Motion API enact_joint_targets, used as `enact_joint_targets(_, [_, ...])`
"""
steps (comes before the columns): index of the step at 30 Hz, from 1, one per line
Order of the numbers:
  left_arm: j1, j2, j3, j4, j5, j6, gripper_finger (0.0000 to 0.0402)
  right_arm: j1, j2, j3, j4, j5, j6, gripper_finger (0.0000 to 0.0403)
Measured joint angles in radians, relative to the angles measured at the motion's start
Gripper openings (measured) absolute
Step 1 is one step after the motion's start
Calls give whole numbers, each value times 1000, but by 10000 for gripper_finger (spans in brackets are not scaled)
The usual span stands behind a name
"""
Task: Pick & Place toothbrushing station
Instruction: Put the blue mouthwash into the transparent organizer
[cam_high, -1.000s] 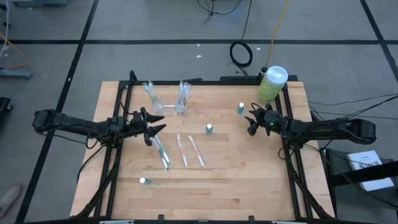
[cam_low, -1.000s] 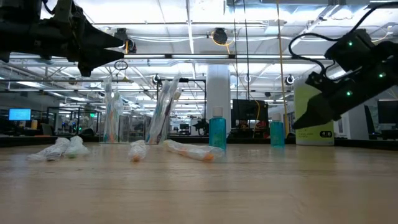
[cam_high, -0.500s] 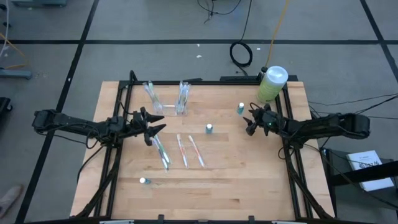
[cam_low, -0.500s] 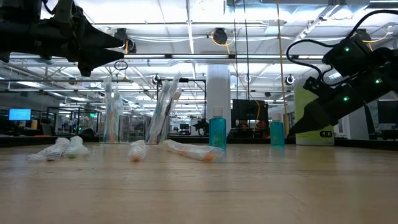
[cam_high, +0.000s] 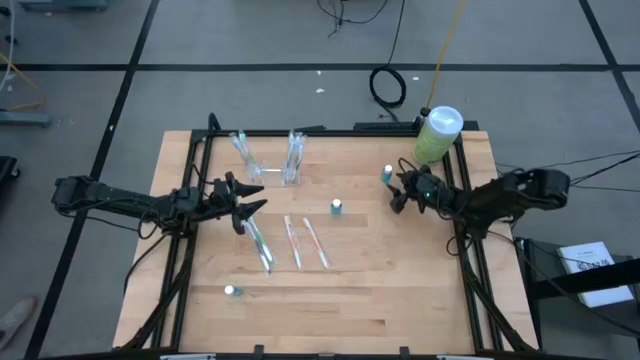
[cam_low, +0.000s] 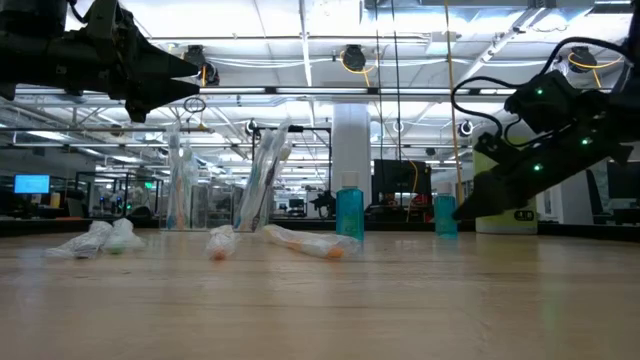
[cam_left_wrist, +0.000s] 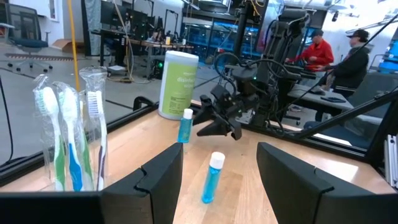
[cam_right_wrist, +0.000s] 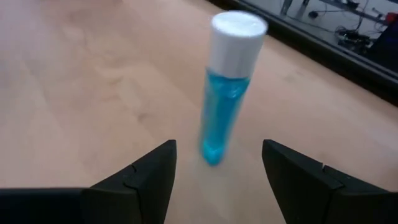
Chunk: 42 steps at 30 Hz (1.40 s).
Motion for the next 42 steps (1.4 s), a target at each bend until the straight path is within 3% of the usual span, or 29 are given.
enact_joint_targets(4, [0, 0, 0, 0, 0, -3, 212, -34, 61, 0, 84, -53, 2, 229])
enact_joint_targets(12, [0, 0, 0, 0, 0, -3, 212, -56, 174, 77, 87, -124, 3, 231])
enact_joint_targets(19, [0, 0, 0, 0, 0, -14, 212, -56, 230, 136, 79, -126, -24, 224])
enact_joint_targets(24, [0, 0, 0, 0, 0, -6, 212, -56, 230, 136, 79, -121, -25, 187])
enact_joint_targets(35, [0, 0, 0, 0, 0, -20, 212, -56, 230, 136, 141, -127, -64, 63])
enact_joint_targets(38, [0, 0, 0, 1, 0, -31, 212, -40, 221, 136, 191, -145, -65, 62])
enact_joint_targets(42, [0, 3, 0, 40, -1, -42, 212, -3, 198, 141, 236, -251, -65, 64])
